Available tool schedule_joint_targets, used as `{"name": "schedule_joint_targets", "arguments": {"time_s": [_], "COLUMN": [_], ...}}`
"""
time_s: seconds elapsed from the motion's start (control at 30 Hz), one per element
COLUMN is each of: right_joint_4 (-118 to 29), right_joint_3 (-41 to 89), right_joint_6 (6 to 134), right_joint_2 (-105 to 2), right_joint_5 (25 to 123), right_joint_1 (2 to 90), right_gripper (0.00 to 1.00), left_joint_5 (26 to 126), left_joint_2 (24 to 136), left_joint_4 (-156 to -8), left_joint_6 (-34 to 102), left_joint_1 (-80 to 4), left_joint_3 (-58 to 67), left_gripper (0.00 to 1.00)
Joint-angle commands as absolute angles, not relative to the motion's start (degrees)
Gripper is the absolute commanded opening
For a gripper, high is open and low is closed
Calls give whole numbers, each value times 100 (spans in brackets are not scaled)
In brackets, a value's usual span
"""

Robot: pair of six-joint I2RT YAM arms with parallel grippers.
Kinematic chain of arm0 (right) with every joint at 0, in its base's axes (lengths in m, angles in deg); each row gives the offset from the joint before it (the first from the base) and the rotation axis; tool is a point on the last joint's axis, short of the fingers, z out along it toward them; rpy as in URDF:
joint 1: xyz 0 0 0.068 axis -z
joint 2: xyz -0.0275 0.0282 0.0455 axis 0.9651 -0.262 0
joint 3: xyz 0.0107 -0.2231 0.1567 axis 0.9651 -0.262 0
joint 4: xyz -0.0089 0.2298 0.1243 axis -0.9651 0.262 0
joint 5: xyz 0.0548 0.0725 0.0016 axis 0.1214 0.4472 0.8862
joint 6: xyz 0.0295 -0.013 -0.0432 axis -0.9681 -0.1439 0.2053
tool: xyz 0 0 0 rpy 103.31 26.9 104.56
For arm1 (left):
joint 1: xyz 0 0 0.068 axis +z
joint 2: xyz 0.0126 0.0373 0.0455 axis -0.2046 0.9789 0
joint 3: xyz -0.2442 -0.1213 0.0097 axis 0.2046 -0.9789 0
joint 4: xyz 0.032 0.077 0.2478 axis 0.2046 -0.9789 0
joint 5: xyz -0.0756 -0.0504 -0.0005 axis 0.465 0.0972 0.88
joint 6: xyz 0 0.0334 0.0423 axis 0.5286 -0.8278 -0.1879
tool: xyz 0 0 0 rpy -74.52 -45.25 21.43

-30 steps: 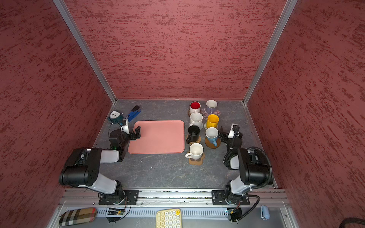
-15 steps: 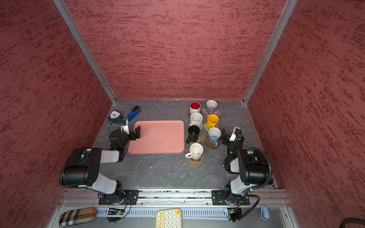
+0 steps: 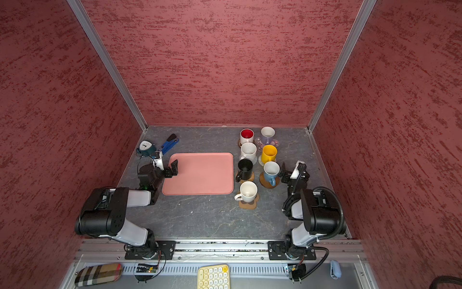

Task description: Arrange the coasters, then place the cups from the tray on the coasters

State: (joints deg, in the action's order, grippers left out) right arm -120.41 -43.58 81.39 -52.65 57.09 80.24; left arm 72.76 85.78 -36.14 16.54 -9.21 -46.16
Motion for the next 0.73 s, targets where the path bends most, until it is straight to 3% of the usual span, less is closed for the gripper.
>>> {"name": "schedule_joint_targets", "arguments": {"time_s": [0.0, 0.1, 0.3, 0.53, 0.7], "right_joint_4": [-12774, -13626, -13628, -12503, -12460], "right_joint_3": [-4573, -4911, -4894, -4453, -4422], "right_joint_6": [8124, 8083, 8084, 8056, 8074], "right_joint_2": [-5285, -5508, -5512, -5257, -5253], "right_joint_5": [5530, 5470, 5474, 5398, 5446], "right_joint_1": [7997, 8001, 8006, 8007, 8005], "right_gripper": [99, 99, 99, 99, 99], "left_joint_5": [7205, 6957, 7150, 7237, 7349], "left_joint_2": [8563, 8551, 8577, 8586, 8583], "left_joint_4": [-3512, -3273, -3520, -3536, -3561], "left_joint_6": [1619, 1516, 1633, 1664, 1702], "left_joint_1": [-973, -1126, -969, -927, -861], "left_joint_3": [-4592, -4734, -4586, -4569, -4560], "left_gripper": [100, 100, 100, 100, 100]}}
